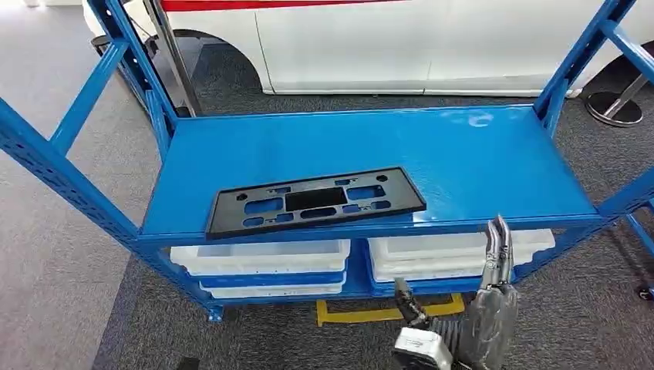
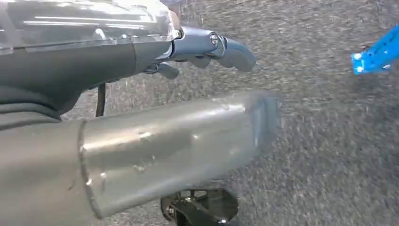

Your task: Take the parts from the cabinet and place them on the table.

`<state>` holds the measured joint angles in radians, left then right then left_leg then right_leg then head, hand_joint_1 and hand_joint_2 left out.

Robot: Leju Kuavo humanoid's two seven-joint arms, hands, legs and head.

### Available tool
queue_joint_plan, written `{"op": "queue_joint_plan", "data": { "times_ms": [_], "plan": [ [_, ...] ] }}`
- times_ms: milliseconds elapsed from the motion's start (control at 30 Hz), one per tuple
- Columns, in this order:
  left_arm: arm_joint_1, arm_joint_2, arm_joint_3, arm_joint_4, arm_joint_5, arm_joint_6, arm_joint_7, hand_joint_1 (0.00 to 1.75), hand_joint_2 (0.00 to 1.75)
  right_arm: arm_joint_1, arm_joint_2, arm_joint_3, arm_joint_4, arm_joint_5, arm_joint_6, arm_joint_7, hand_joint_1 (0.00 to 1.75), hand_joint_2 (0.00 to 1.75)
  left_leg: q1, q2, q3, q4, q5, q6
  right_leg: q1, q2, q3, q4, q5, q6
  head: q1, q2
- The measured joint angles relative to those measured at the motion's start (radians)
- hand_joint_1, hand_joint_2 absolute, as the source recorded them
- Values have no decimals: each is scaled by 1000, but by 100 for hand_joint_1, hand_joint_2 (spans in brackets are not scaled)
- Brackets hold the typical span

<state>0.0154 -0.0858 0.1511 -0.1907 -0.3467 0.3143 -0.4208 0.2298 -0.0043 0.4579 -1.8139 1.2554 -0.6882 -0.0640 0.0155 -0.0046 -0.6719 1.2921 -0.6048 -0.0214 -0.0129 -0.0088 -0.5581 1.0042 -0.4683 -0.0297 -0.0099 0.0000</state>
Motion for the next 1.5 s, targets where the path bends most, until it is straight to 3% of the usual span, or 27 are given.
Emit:
{"op": "queue_joint_plan", "data": {
  "times_ms": [100, 133, 167, 233, 300, 333, 400, 467, 500, 533, 600, 633, 767, 800, 833, 933, 967, 1033, 1100, 1133, 1200, 1267, 1300, 1367, 1433, 1467, 1500],
  "plan": [
    [-3, 5, 0, 0, -14, 0, 11, 0, 0, -30, 36, -33, 15, 209, -3, 43, 0, 175, 11, 5, 118, -252, 136, -10, -7, 1, 1, 16, -10, 16, 0, 0],
    [-6, 5, -1, 1, -17, 0, 13, 0, 0, -43, 42, -40, 27, 255, -5, 60, 0, 175, 4, 4, 126, -276, 114, -8, -2, 3, -5, 23, -14, 24, 0, 0],
    [-7, 5, -1, 1, -18, -2, 14, 0, 0, -52, 46, -45, 37, 281, -5, 69, 0, 175, 3, -1, 125, -276, 120, 8, -1, 4, -10, 25, -12, 30, 1, 0],
    [-5, 6, -1, 2, -20, -3, 16, 0, 0, -61, 53, -54, 51, 298, -6, 78, 0, 175, 1, -1, 121, -275, 122, 18, -1, 4, -9, 18, -5, 40, 1, 0],
    [-5, 7, -1, 2, -22, -6, 16, 0, 0, -76, 58, -60, 67, 308, -6, 85, 0, 175, 6, 0, 124, -287, 134, 38, -7, 5, -10, 26, -15, 51, 1, 0],
    [-7, 8, -1, 2, -23, -8, 16, 0, 0, -83, 59, -60, 74, 311, -6, 88, 0, 175, 5, 1, 122, -288, 135, 46, -7, 5, -25, 61, -43, 53, 1, 0],
    [-8, 9, -2, 2, -23, -10, 16, 0, 0, -87, 59, -62, 87, 311, -7, 90, 0, 175, 2, 1, 119, -288, 136, 53, -7, 5, -95, 215, -125, 57, 2, 0],
    [-7, 9, -2, 2, -24, -11, 17, 0, 0, -89, 59, -67, 102, 311, -7, 90, 0, 175, -3, 1, 116, -287, 136, 55, -7, 5, -154, 333, -160, 57, 1, 0],
    [-6, 9, -2, 2, -24, -11, 17, 0, 0, -89, 59, -69, 105, 311, -7, 90, 0, 175, -5, 0, 118, -287, 135, 55, -7, 5, -152, 325, -141, 54, 2, 0],
    [-7, 9, -2, 2, -24, -11, 17, 0, 0, -90, 59, -70, 108, 311, -7, 90, 0, 175, -8, -1, 119, -287, 135, 55, -6, 5, -126, 271, -101, 49, 1, 0],
    [-8, 9, -2, 2, -24, -11, 17, 0, 0, -94, 60, -71, 111, 311, -8, 90, 0, 175, -13, -4, 126, -287, 134, 55, 4, 7, -33, 86, -10, 29, 2, 0],
    [-8, 7, -2, 2, -24, -11, 17, 0, 0, -98, 61, -71, 114, 311, -8, 90, 0, 175, -12, -3, 125, -287, 133, 54, 9, 8, -7, 33, -15, 14, 0, 0],
    [-8, 8, -2, 2, -28, -22, 17, 0, 0, -113, 63, -72, 137, 311, -9, 100, 0, 175, -10, -1, 121, -290, 136, 30, 18, 8, -10, 16, -6, 11, 1, 0],
    [-10, 11, -2, 2, -31, -27, 17, 0, 0, -127, 66, -69, 159, 307, -9, 105, 0, 175, -12, 0, 120, -285, 129, 23, 2, 6, -3, 0, 4, 5, 1, 0],
    [-11, 12, -2, 2, -33, -31, 17, 0, 0, -144, 71, -64, 188, 303, -9, 112, 0, 175, -10, 0, 113, -264, 111, 19, 4, 4, 0, -7, 7, 1, 1, 0],
    [-12, 16, -2, 2, -34, -33, 19, 0, 0, -180, 86, -45, 263, 288, -9, 120, 0, 175, -4, 0, 11, -50, 0, 5, 4, 1, -5, -6, 8, -3, 0, 0],
    [-11, 18, -2, 2, -35, -36, 21, 0, 0, -191, 90, -40, 287, 285, -8, 122, 0, 175, -3, 0, -18, 8, -14, 0, 4, 0, -6, -4, 8, -3, 0, 0],
    [-9, 21, -2, 2, -37, -41, 24, 0, 0, -218, 96, -29, 336, 284, -4, 125, 0, 175, 1, 0, -2, -29, 36, -6, 2, 0, -7, 0, 7, -1, 0, 0],
    [-13, 27, -2, 2, -45, -49, 28, 0, 0, -254, 110, -14, 396, 284, 9, 129, 0, 175, 6, 3, 88, -212, 133, -7, -1, 1, -6, 10, 1, 6, 0, 0],
    [-16, 27, -2, 2, -48, -52, 29, 0, 0, -273, 115, -7, 422, 284, 14, 132, 0, 175, 7, 5, 117, -274, 134, -6, -1, 1, -8, 17, -3, 12, 0, 0],
    [-21, 27, -2, 2, -54, -55, 31, 0, 0, -310, 127, 6, 472, 285, 20, 135, 0, 175, -1, 0, 113, -277, 131, 14, 6, 3, -19, 24, -2, 24, 2, 0],
    [-19, 27, -2, 2, -54, -55, 32, 0, 0, -338, 138, 17, 511, 281, 18, 141, 0, 175, -4, 0, 110, -276, 134, 22, 6, 3, -19, 19, 2, 33, 1, 0],
    [-20, 27, -2, 2, -55, -56, 32, 0, 0, -352, 145, 22, 528, 272, 17, 141, 0, 175, 3, 0, 112, -287, 141, 33, 7, 4, -19, 23, 0, 39, 0, 0],
    [-24, 27, -2, 2, -57, -56, 32, 0, 0, -383, 155, 33, 558, 256, 18, 139, 0, 175, 5, 1, 112, -290, 146, 48, 2, 5, -46, 88, -52, 45, 2, 0],
    [-25, 27, -2, 2, -59, -55, 35, 0, 0, -404, 163, 47, 588, 248, 26, 136, 0, 175, 3, 2, 110, -290, 146, 49, 0, 5, -121, 248, -131, 51, 2, 0],
    [-25, 27, -1, 2, -60, -55, 36, 0, 0, -409, 168, 58, 610, 246, 33, 134, 0, 175, 2, 2, 109, -289, 146, 50, 0, 5, -155, 317, -152, 53, 2, 0],
    [-25, 27, -1, 2, -62, -56, 36, 0, 0, -413, 171, 64, 627, 246, 39, 134, 0, 175, 2, 1, 110, -289, 146, 50, 0, 5, -167, 338, -144, 52, 2, 0]
  ]
}}
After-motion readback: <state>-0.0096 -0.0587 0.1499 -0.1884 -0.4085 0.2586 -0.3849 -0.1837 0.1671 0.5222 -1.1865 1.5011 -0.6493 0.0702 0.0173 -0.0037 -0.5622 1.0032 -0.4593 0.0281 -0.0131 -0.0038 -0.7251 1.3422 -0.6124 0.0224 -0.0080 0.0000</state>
